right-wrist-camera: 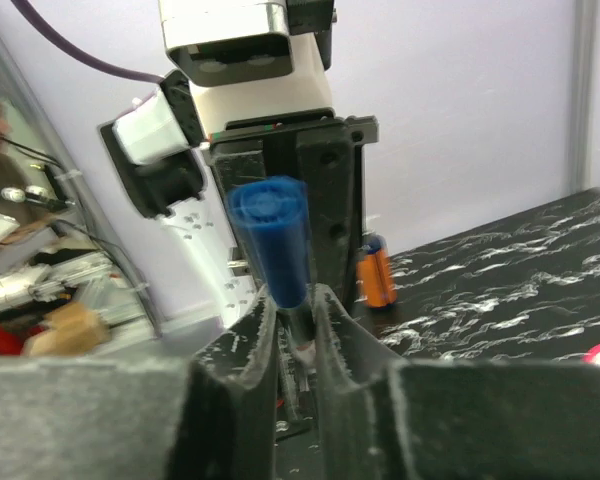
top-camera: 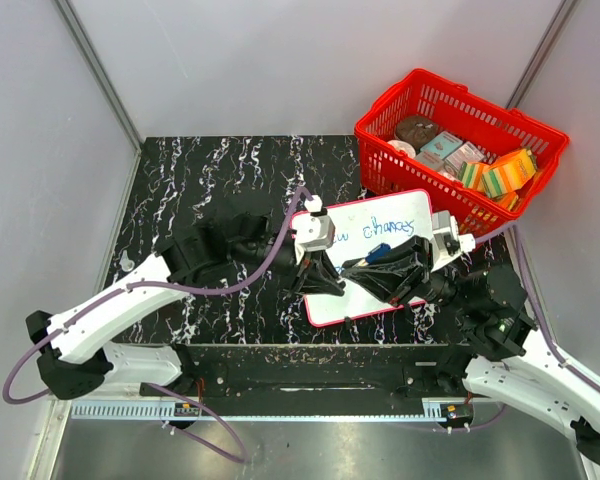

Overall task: Write a sentence on the whiteboard
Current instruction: Pass from the left arm to the right, then hold the whiteboard at the center of the board.

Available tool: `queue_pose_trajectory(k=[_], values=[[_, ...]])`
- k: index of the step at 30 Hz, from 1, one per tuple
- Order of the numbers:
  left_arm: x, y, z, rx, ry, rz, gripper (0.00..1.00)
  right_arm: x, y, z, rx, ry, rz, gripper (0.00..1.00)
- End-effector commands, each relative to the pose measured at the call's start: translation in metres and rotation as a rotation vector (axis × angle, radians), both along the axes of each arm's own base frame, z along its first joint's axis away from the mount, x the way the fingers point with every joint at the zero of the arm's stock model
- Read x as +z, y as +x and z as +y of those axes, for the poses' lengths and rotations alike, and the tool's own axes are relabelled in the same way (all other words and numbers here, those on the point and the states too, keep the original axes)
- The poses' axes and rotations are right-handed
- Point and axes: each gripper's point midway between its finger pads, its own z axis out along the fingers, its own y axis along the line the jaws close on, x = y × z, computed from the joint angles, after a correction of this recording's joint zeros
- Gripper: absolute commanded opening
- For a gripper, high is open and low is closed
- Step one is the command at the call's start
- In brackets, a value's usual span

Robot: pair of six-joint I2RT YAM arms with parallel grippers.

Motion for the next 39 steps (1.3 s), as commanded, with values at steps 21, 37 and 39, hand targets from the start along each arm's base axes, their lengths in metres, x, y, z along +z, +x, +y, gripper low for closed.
queue_pose_trajectory(k=[21, 37, 39], values=[[-0.096, 0.125, 0.083, 0.812, -0.242, 0.394, 0.97, -0.079, 0.098, -0.104, -0.821, 0.016, -0.049, 0.00], [-0.206, 0.186, 0.050, 0.714, -0.124, 0.624, 0.81, -0.112, 0.116, -0.118, -0.972, -0.056, -0.056, 0.00], [-0.193, 0.181, 0.041, 0.615, -0.171, 0.590, 0.70, -0.114, 0.117, -0.119, -0.978, -0.061, -0.051, 0.00]])
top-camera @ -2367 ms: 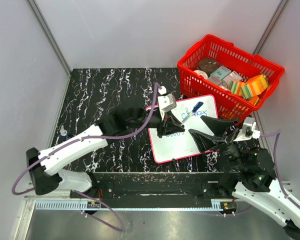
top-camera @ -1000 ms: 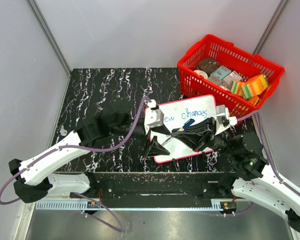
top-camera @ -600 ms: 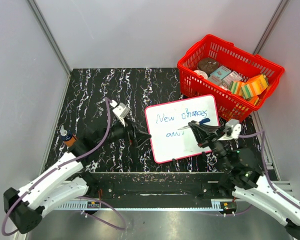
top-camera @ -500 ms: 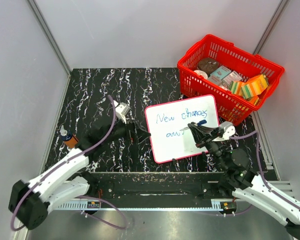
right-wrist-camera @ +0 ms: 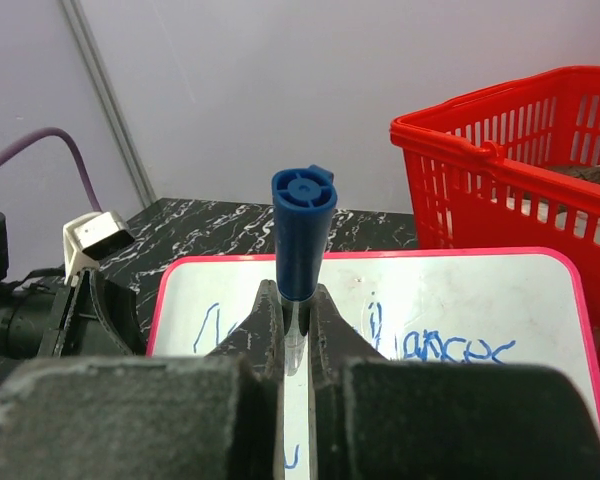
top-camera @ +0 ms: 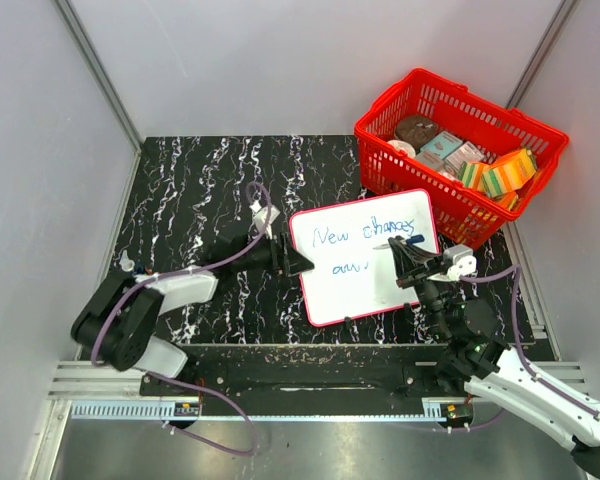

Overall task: Write a sentence on the whiteboard
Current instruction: Hold the whiteboard at the center of the board.

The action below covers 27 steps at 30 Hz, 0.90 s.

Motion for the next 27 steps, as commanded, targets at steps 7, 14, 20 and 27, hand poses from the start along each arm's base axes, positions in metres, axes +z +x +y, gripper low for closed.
queue_pose_trajectory(k=[7, 14, 20, 27], values=[[0.053, 0.011, -0.039, -0.261, -0.188, -0.238, 0.21, 0.002, 0.003, -0.006, -0.041, 0.009, -0.012, 0.00], [0.022, 0.013, -0.020, -0.296, -0.050, -0.165, 0.00, -0.014, 0.003, 0.014, 0.035, -0.058, 0.002, 0.00], [0.008, 0.013, 0.005, -0.296, 0.047, -0.145, 0.00, -0.022, 0.006, 0.019, 0.040, -0.071, 0.000, 0.00], [0.000, 0.015, 0.013, -0.298, 0.068, -0.139, 0.00, -0.035, 0.009, 0.032, 0.072, -0.100, -0.007, 0.00]])
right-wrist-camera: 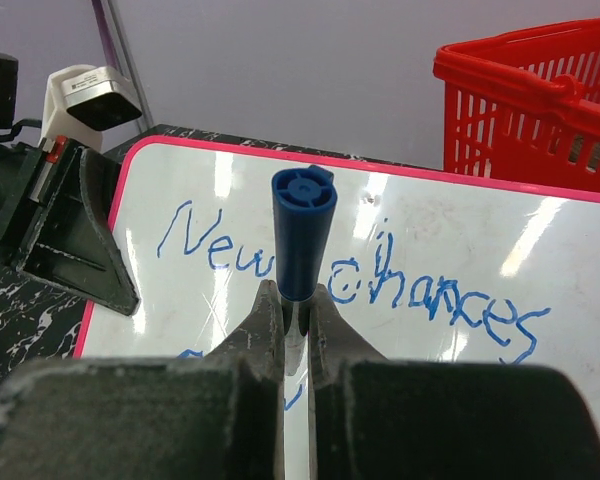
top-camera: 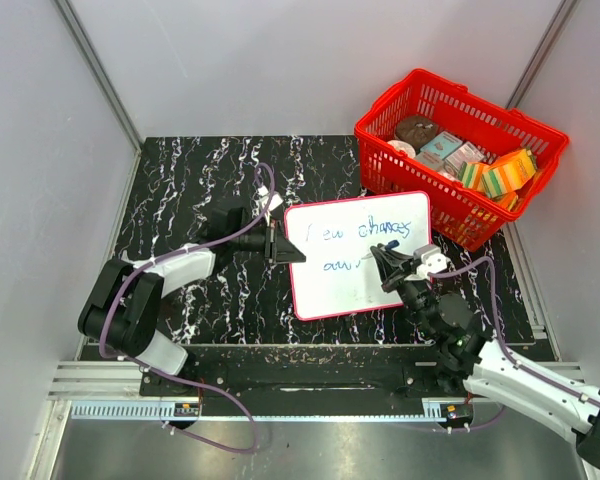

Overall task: Write a sentence on the whiteboard
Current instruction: Hold the whiteboard at the center of the board, then write a sentence on the whiteboard.

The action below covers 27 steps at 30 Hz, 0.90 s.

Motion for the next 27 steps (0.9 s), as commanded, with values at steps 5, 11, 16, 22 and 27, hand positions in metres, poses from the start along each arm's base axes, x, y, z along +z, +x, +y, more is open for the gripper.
queue_pose_trajectory(k=[5, 11, 16, 22, 27], values=[[-0.028, 0.014, 0.011, 0.027, 0.119, -0.089, 0.00, 0.005, 0.001, 0.014, 0.047, 0.012, -0.060, 0.00], [-0.031, 0.014, 0.012, 0.029, 0.124, -0.077, 0.00, 0.001, 0.002, 0.014, 0.043, 0.010, -0.064, 0.00], [-0.033, 0.015, 0.010, 0.023, 0.125, -0.065, 0.00, -0.004, 0.004, 0.011, 0.024, 0.007, -0.053, 0.00], [-0.033, 0.015, 0.012, 0.023, 0.130, -0.069, 0.00, -0.013, 0.010, 0.008, -0.017, -0.008, -0.026, 0.00], [-0.034, 0.013, 0.012, 0.022, 0.133, -0.065, 0.00, -0.019, 0.015, 0.004, -0.061, -0.008, -0.019, 0.00]])
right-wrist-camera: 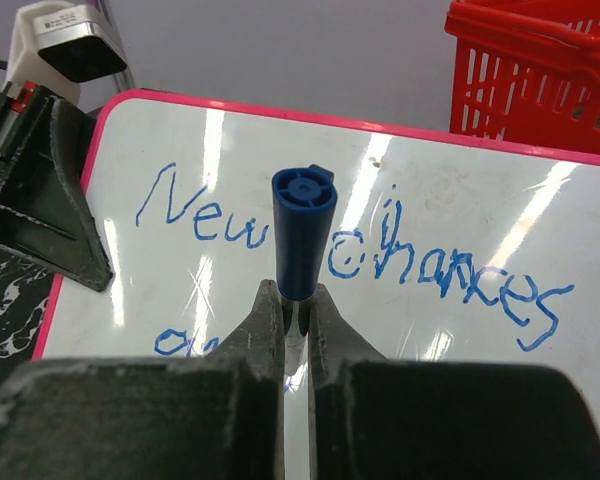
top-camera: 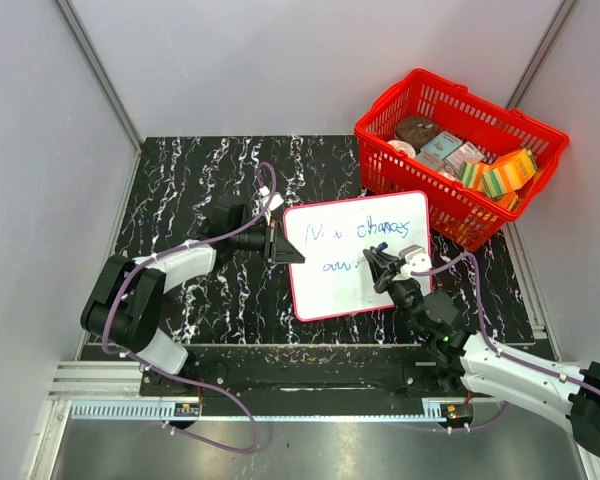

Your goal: Write a sentence on the whiteboard

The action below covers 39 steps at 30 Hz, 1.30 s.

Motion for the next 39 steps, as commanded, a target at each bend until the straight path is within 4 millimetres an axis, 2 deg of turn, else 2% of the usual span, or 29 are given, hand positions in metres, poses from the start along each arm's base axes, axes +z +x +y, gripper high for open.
queue_pose_trajectory(k=[1, 8, 12, 18, 23, 28, 35, 39], values=[[-0.027, 0.015, 0.010, 0.049, 0.112, -0.101, 0.00, 0.010, 0.006, -0.011, -0.069, 0.047, -0.038, 0.00], [-0.026, 0.014, 0.009, 0.040, 0.106, -0.104, 0.00, 0.011, 0.008, -0.020, -0.118, 0.096, -0.047, 0.00], [-0.024, 0.014, 0.009, 0.042, 0.104, -0.109, 0.00, 0.004, 0.011, -0.015, -0.112, 0.073, -0.033, 0.00], [-0.026, 0.013, 0.009, 0.040, 0.104, -0.103, 0.00, 0.008, 0.005, -0.006, -0.047, 0.106, -0.033, 0.00], [-0.026, 0.014, 0.009, 0.042, 0.105, -0.104, 0.00, 0.002, 0.009, -0.008, -0.074, 0.088, -0.020, 0.00], [-0.026, 0.013, 0.009, 0.041, 0.105, -0.102, 0.00, -0.009, 0.012, -0.002, -0.073, 0.052, 0.021, 0.00], [-0.025, 0.013, 0.009, 0.042, 0.105, -0.105, 0.00, -0.004, 0.012, 0.006, -0.034, 0.073, -0.002, 0.00], [-0.025, 0.013, 0.010, 0.041, 0.106, -0.105, 0.00, -0.009, 0.011, 0.009, -0.021, 0.060, 0.022, 0.00]])
